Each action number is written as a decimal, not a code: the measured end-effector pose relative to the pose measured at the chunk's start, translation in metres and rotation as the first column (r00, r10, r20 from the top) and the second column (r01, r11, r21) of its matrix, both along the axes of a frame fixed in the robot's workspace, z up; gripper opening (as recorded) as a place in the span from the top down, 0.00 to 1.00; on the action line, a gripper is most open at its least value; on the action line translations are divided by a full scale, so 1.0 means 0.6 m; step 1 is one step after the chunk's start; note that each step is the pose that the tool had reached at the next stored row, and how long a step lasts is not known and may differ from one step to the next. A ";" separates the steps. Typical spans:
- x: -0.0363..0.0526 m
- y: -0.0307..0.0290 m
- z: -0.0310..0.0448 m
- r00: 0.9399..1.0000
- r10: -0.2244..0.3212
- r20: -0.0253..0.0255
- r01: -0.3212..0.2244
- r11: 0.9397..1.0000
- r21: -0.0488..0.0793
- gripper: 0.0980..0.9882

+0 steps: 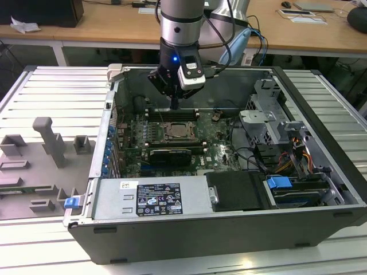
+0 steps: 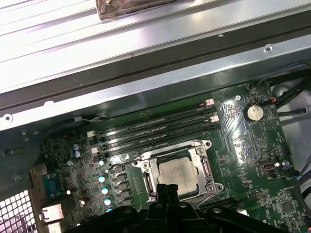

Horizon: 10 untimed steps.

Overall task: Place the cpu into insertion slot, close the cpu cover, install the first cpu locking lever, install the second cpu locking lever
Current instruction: 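Install the first cpu locking lever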

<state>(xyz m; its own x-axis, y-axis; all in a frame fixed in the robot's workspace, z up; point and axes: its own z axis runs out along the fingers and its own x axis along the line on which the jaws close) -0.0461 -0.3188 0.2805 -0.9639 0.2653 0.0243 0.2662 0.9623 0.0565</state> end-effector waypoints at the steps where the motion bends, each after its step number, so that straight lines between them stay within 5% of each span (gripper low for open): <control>1: -0.001 0.0000 0.000 1.000 0.000 0.000 0.000 1.000 0.000 0.99; 6: -0.004 -0.0001 0.000 1.000 0.028 0.000 -0.028 1.000 0.000 0.99; 10: -0.004 0.0000 0.000 0.994 0.113 0.000 -0.113 0.994 0.000 0.99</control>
<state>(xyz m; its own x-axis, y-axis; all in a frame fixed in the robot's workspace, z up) -0.0485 -0.3188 0.2804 -0.9877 0.1544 0.0243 0.1555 0.9862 0.0563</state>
